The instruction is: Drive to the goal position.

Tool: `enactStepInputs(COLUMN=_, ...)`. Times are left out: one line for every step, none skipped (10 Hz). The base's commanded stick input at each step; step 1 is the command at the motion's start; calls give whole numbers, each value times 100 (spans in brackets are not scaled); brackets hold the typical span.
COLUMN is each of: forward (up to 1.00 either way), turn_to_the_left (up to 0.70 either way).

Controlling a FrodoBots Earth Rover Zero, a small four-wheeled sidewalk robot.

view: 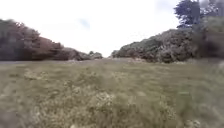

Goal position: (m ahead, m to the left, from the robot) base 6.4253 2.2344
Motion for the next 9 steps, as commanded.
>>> enactStepInputs(forward=100, turn_to_the_left=0)
enactStepInputs(forward=100, turn_to_the_left=0)
enactStepInputs(forward=100, turn_to_the_left=0)
enactStepInputs(forward=100, turn_to_the_left=2)
enactStepInputs(forward=100, turn_to_the_left=3)
enactStepInputs(forward=100, turn_to_the_left=39)
enactStepInputs(forward=100, turn_to_the_left=40)
enactStepInputs(forward=100, turn_to_the_left=40)
enactStepInputs(forward=100, turn_to_the_left=40)
